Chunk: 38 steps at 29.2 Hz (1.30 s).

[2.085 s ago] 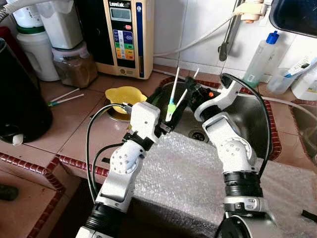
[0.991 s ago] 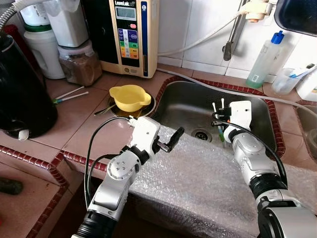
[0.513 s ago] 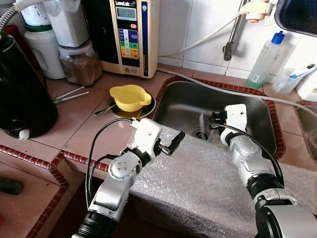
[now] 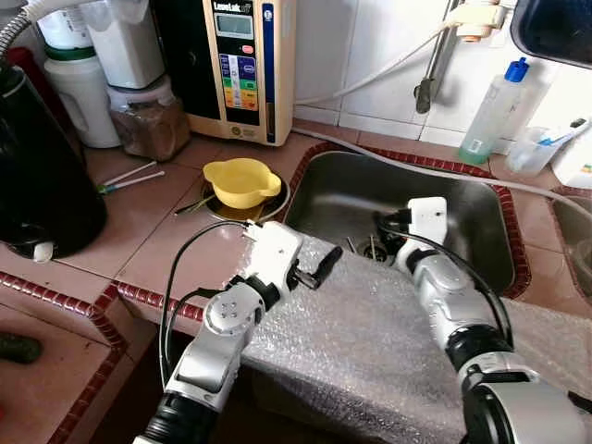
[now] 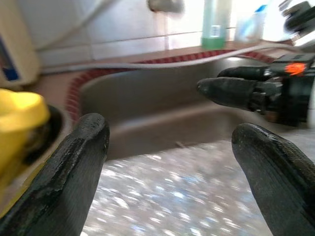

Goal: Kitchen organization

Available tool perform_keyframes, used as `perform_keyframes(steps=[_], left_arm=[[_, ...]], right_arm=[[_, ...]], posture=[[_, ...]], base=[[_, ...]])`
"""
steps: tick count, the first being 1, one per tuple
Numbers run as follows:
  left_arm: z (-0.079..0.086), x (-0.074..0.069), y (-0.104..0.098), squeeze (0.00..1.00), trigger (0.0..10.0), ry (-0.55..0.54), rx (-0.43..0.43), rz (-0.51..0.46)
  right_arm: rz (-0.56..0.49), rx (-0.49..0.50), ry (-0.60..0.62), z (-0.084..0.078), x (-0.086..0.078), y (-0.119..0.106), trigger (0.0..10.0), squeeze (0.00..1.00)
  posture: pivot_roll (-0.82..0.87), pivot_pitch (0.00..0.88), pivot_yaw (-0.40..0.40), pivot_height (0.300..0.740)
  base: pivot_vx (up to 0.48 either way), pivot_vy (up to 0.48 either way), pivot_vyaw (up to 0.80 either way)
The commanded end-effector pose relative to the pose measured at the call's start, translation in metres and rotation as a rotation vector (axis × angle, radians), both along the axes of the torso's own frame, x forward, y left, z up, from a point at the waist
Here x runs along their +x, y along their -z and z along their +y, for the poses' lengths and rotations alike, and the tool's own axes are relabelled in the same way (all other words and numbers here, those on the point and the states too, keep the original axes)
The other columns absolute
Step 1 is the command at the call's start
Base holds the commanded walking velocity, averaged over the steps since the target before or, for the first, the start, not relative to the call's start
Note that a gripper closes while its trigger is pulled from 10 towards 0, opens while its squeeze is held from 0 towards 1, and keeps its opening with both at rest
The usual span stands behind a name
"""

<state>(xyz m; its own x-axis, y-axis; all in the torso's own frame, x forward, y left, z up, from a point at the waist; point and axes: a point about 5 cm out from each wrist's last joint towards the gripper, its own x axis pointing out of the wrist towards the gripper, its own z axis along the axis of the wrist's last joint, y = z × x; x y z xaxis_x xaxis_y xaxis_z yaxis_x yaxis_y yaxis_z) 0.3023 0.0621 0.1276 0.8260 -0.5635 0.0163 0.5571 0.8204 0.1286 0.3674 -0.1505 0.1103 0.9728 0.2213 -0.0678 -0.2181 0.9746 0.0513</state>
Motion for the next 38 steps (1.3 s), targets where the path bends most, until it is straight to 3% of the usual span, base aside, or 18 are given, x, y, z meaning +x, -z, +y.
perform_keyframes(steps=[1,9,13,24,30,31,33,34,35,36,37,38], left_arm=[[0.010,0.009,-0.006,1.00,10.0,-0.089,0.006,-0.038],[0.033,0.032,-0.011,1.00,10.0,-0.271,-0.013,-0.008],[0.047,0.042,-0.011,1.00,10.0,-0.369,-0.010,0.002],[0.073,0.058,-0.012,1.00,10.0,-0.540,-0.066,0.051],[0.086,0.073,-0.025,1.00,10.0,-0.613,-0.086,0.038],[0.087,0.075,-0.025,0.62,10.0,-0.623,-0.095,0.046],[0.088,0.077,-0.025,0.62,10.0,-0.640,-0.126,0.073],[0.088,0.079,-0.024,0.00,10.0,-0.653,-0.136,0.102],[0.088,0.081,-0.024,0.00,10.0,-0.668,-0.152,0.127],[0.088,0.085,-0.024,0.00,10.0,-0.679,-0.195,0.175],[0.086,0.086,-0.024,0.00,10.0,-0.674,-0.229,0.197],[0.085,0.087,-0.024,0.00,10.0,-0.669,-0.251,0.211]], right_arm=[[-0.038,0.059,-0.071,0.015,-0.001,-0.007,10.0,1.00],[-0.117,0.089,-0.287,0.067,-0.026,-0.014,10.0,1.00],[-0.138,0.115,-0.353,0.080,-0.043,-0.019,10.0,1.00],[-0.106,0.092,-0.405,0.082,-0.066,-0.017,10.0,1.00],[-0.103,0.067,-0.448,0.088,-0.074,-0.020,10.0,1.00],[-0.102,0.066,-0.448,0.088,-0.074,-0.021,10.0,1.00],[-0.102,0.063,-0.450,0.088,-0.074,-0.021,10.0,1.00],[-0.104,0.061,-0.452,0.088,-0.075,-0.021,10.0,1.00],[-0.103,0.059,-0.456,0.088,-0.076,-0.022,10.0,1.00],[-0.101,0.057,-0.465,0.089,-0.078,-0.023,10.0,0.91],[-0.102,0.063,-0.477,0.090,-0.080,-0.024,10.0,0.69],[-0.103,0.068,-0.486,0.091,-0.081,-0.025,10.0,0.69]], posture=[[0.09,0.000,-0.001,0.740],[0.08,0.000,0.000,0.740],[0.08,0.000,0.004,0.740],[0.06,0.000,0.002,0.740],[0.06,0.000,0.003,0.740],[0.06,0.000,0.004,0.740],[0.06,0.000,0.005,0.740],[0.06,0.000,0.008,0.740],[0.05,0.000,0.009,0.740],[0.05,0.000,0.009,0.740],[0.05,0.000,0.009,0.740],[0.05,0.000,0.009,0.740]], base=[[0.000,0.000,0.00],[0.000,0.000,0.00],[0.000,0.000,0.00],[0.000,0.000,0.00],[0.000,0.000,0.00],[0.000,0.000,0.00],[0.000,0.000,0.00],[0.000,0.000,0.00],[0.000,0.000,0.00],[0.000,0.000,0.00],[0.000,0.000,0.00],[0.000,0.000,0.00]])
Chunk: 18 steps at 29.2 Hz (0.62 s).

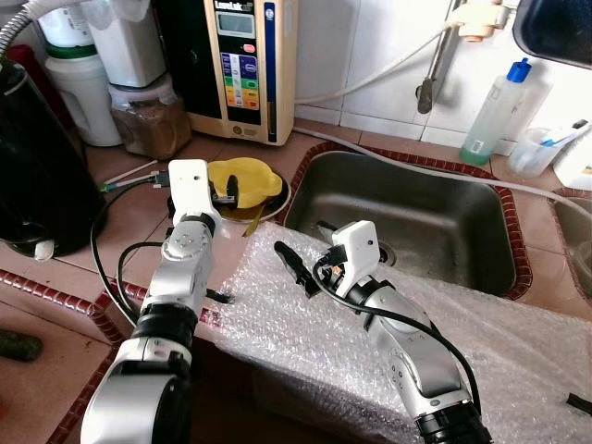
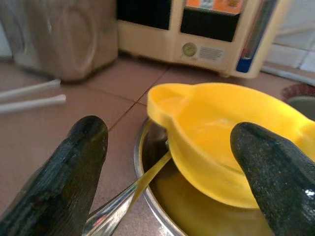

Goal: Kitchen organization

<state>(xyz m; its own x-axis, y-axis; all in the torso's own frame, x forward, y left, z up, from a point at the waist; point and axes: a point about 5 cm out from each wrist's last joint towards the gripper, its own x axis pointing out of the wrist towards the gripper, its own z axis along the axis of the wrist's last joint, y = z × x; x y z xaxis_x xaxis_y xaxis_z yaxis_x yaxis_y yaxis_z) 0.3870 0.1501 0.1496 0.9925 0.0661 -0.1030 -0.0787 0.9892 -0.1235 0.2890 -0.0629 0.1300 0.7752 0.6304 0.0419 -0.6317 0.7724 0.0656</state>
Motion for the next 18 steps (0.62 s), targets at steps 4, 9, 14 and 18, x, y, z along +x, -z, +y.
perform_keyframes(steps=[4,9,14,18], left_arm=[[-0.009,0.010,-0.009,0.00,10.0,0.026,-0.094,0.028],[-0.018,0.017,-0.019,0.00,10.0,0.048,-0.125,0.043],[-0.019,0.017,-0.010,0.00,10.0,0.043,-0.136,0.135],[-0.022,0.017,-0.008,0.00,10.0,0.048,-0.125,0.160]], right_arm=[[-0.038,0.062,-0.120,0.006,-0.010,-0.022,10.0,0.00],[-0.075,0.045,-0.216,0.004,-0.020,-0.039,10.0,0.00],[-0.054,0.076,-0.309,0.004,-0.030,-0.048,10.0,0.00],[-0.046,0.066,-0.316,0.001,-0.031,-0.050,10.0,0.00]], posture=[[0.04,0.000,0.014,0.740],[0.03,0.000,0.030,0.740],[0.02,0.000,0.038,0.740],[0.02,0.000,0.038,0.740]], base=[[0.000,0.000,0.00],[0.000,0.000,0.00],[0.000,0.000,0.00],[0.000,0.000,0.00]])
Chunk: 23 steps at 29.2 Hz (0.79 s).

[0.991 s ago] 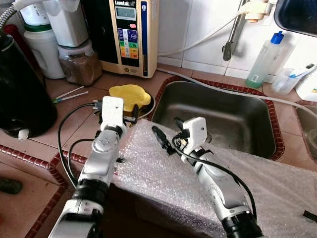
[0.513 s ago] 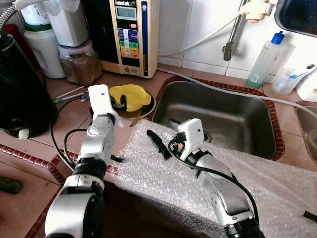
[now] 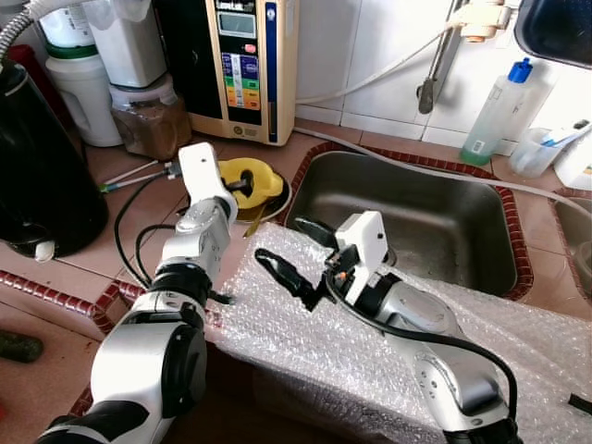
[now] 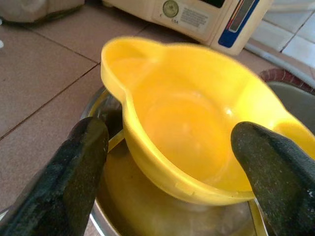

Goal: Kitchen organization

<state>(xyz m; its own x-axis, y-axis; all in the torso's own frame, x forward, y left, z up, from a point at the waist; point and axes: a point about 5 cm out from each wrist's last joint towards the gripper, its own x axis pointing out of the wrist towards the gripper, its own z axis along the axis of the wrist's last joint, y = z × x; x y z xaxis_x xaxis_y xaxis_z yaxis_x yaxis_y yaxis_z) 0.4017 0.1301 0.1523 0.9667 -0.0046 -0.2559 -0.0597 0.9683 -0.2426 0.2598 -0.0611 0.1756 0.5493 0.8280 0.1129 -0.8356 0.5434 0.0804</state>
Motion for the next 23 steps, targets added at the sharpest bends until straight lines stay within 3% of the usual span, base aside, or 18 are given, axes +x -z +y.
perform_keyframes(steps=[1,10,11,12,13,14,15,16,17,23], left_arm=[[-0.0021,0.0022,-0.0041,0.00,10.0,-0.002,-0.003,0.015],[0.0008,0.0048,-0.0071,0.00,10.0,-0.036,-0.072,0.055],[0.0015,0.0051,-0.0077,0.00,9.6,-0.040,-0.078,0.060],[0.0019,0.0052,-0.0078,0.00,7.0,-0.042,-0.080,0.063],[0.0021,0.0053,-0.0079,0.00,7.0,-0.043,-0.081,0.066],[0.0026,0.0054,-0.0082,0.00,3.6,-0.045,-0.079,0.067],[0.0030,0.0056,-0.0084,0.00,3.6,-0.046,-0.078,0.068],[0.0034,0.0056,-0.0083,0.00,1.2,-0.048,-0.077,0.070],[0.0037,0.0055,-0.0077,0.00,0.0,-0.049,-0.080,0.075],[0.0023,0.0048,-0.0055,0.00,0.0,-0.042,-0.106,0.101]], right_arm=[[-0.008,0.002,-0.011,-0.0012,-0.0019,-0.0041,10.0,0.00],[0.008,-0.014,-0.031,0.0037,-0.0073,-0.0015,10.0,0.00],[0.011,-0.016,-0.033,0.0044,-0.0079,-0.0003,10.0,0.00],[0.012,-0.018,-0.032,0.0045,-0.0080,0.0004,10.0,0.00],[0.013,-0.020,-0.032,0.0045,-0.0080,0.0008,10.0,0.00],[0.012,-0.022,-0.030,0.0046,-0.0078,0.0011,10.0,0.00],[0.013,-0.023,-0.029,0.0046,-0.0076,0.0012,10.0,0.00],[0.012,-0.024,-0.028,0.0046,-0.0074,0.0014,10.0,0.00],[0.012,-0.025,-0.024,0.0046,-0.0071,0.0017,10.0,0.00],[0.010,-0.032,-0.025,0.0053,-0.0066,0.0020,10.0,0.00]], posture=[[0.02,0.000,0.038,0.740],[0.02,0.000,0.042,0.740],[0.02,0.000,0.042,0.740],[0.02,0.000,0.044,0.740],[0.02,0.000,0.044,0.740],[0.02,0.000,0.046,0.740],[0.03,0.000,0.047,0.740],[0.03,0.000,0.047,0.740],[0.03,0.000,0.047,0.740],[0.03,0.000,0.045,0.740]], base=[[0.000,0.000,0.00],[0.000,0.000,0.00],[0.000,0.000,0.00],[0.000,0.000,0.00],[0.000,0.000,0.00],[0.000,0.000,0.00],[0.000,0.000,0.00],[0.000,0.000,0.00],[0.000,0.000,0.00],[0.000,0.000,0.00]])
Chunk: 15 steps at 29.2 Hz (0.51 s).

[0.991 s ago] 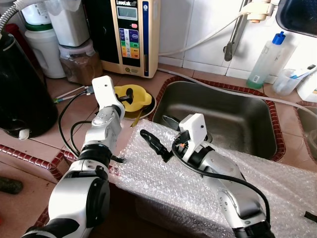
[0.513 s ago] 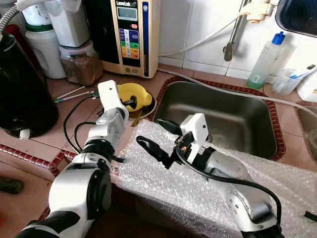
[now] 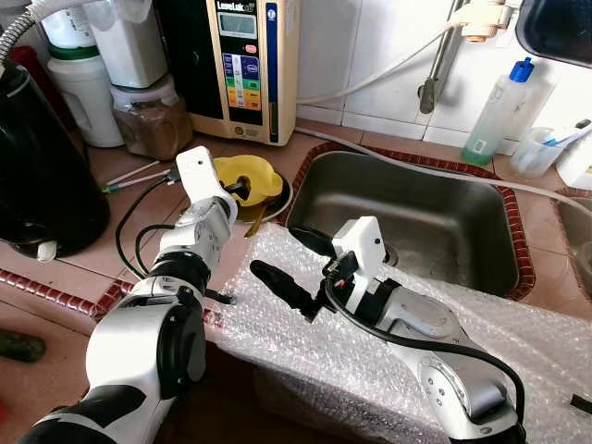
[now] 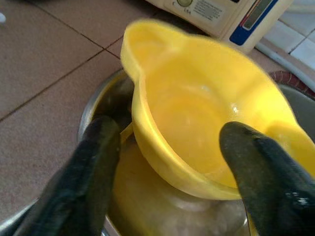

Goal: Kitchen organization

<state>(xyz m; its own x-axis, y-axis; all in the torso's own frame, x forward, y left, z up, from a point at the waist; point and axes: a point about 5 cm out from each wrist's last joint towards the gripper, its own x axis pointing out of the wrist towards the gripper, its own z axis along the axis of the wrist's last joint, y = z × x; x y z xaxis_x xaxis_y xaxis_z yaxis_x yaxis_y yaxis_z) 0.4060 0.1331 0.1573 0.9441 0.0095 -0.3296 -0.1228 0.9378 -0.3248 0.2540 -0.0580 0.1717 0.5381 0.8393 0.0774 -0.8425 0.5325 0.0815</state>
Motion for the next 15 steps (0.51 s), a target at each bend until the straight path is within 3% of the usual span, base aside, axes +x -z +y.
perform_keyframes(steps=[1,15], left_arm=[[-0.0009,0.0006,-0.0005,0.00,0.0,0.002,-0.013,0.023],[-0.0038,0.0012,-0.0031,0.00,0.0,0.021,0.018,-0.008]], right_arm=[[-0.010,-0.003,-0.009,0.0021,-0.0007,-0.0017,10.0,0.00],[-0.012,-0.030,-0.014,0.0010,-0.0001,0.0005,10.0,0.00]], posture=[[0.03,0.000,0.045,0.740],[0.03,0.000,0.034,0.740]], base=[[0.000,0.000,0.00],[0.000,0.000,0.00]])
